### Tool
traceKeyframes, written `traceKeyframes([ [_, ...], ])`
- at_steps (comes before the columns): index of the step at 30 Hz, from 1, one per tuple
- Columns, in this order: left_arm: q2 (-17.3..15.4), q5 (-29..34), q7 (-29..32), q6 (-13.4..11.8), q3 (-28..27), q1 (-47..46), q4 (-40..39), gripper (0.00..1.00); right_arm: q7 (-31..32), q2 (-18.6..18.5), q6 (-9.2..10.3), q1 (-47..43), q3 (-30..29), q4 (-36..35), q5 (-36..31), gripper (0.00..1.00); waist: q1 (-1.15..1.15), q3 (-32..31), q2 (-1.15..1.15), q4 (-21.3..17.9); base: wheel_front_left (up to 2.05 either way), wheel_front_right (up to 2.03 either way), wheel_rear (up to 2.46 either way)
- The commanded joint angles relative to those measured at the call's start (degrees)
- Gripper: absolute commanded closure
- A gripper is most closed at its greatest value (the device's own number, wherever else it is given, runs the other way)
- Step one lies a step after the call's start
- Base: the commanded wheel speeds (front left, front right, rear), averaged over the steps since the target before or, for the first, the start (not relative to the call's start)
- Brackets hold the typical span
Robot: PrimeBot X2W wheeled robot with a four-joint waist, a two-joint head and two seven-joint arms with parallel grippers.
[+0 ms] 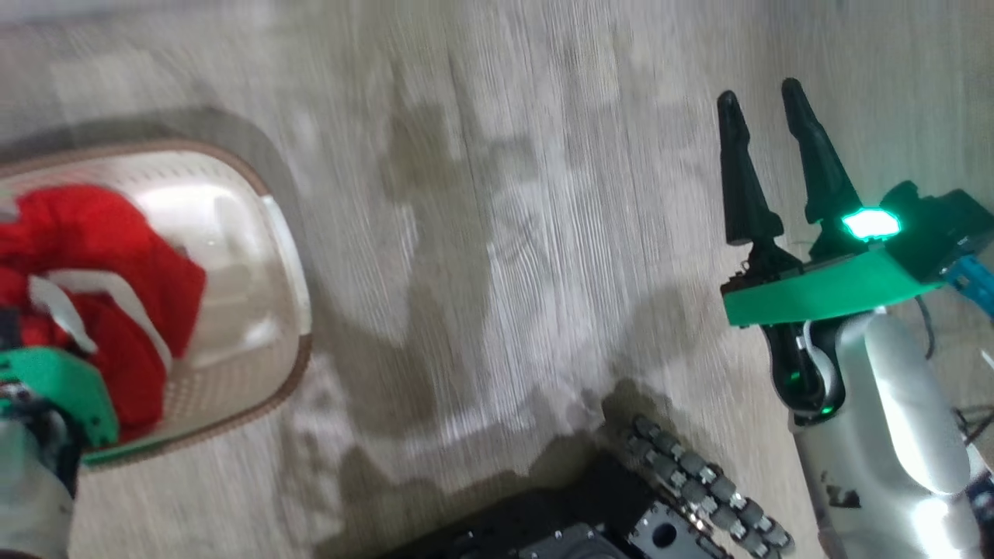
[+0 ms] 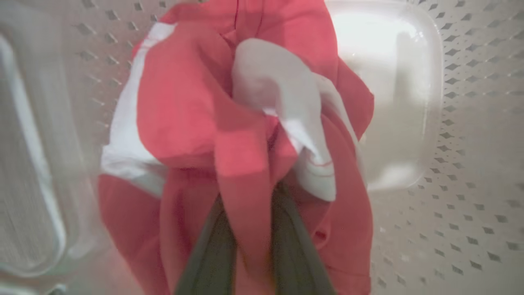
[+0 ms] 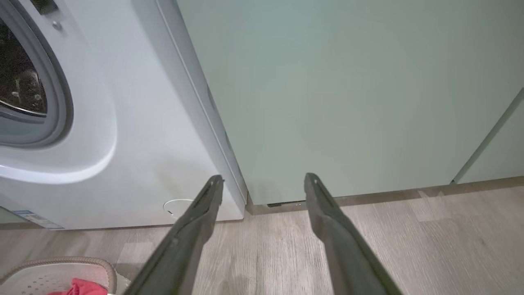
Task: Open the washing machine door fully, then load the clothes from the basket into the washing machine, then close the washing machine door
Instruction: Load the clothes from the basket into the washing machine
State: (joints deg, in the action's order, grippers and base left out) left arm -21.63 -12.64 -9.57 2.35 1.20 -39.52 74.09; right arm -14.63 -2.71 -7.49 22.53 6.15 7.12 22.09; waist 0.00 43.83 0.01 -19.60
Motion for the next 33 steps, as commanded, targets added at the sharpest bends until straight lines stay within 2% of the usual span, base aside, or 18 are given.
traceKeyframes([
  [1, -1.44, -0.32, -1.07, 0.08, -1.27, 2.18, -0.14, 1.00, -0.37, -0.17, 0.00, -2.97, 0.65, -1.20, -0.34, 0.00, 0.00, -4.07, -0.01, 1.33, 0.00, 0.00, 0.00],
  [9, 2.06, -0.98, -5.31, 0.85, -0.98, 5.66, -1.80, 1.00, -0.37, -0.17, 0.00, -5.24, -0.28, 0.45, -1.70, 0.00, 0.00, -13.73, -0.01, 4.16, 0.00, 0.00, 0.00],
  [15, 4.65, -1.28, -5.40, 2.89, -3.30, 9.40, -15.86, 1.00, -0.37, -0.17, 0.00, -6.76, -1.44, 1.38, -3.22, 0.00, 0.00, -19.21, -0.01, 7.00, 0.00, 0.00, 0.00],
  [22, 10.50, 1.39, -5.41, 4.04, -6.84, 14.70, -32.77, 1.00, -0.37, -0.17, 0.00, -8.12, -4.00, 2.16, -5.04, 0.00, 0.00, -26.04, -0.01, 9.93, 0.00, 0.00, 0.00],
  [29, 15.31, 2.87, -5.42, 4.63, -7.54, 16.80, -40.56, 1.00, -0.37, -0.17, 0.00, -10.71, -5.20, 2.91, -6.44, 0.00, 0.00, -33.45, -0.01, 11.50, 0.00, 0.00, 0.00],
  [33, 17.33, 3.00, -5.42, 4.81, -7.35, 21.66, -48.24, 1.00, -0.37, -0.17, 0.00, -12.38, -5.52, 3.13, -6.68, 0.00, 0.00, -36.47, -0.01, 12.11, 0.00, 0.00, 0.00],
])
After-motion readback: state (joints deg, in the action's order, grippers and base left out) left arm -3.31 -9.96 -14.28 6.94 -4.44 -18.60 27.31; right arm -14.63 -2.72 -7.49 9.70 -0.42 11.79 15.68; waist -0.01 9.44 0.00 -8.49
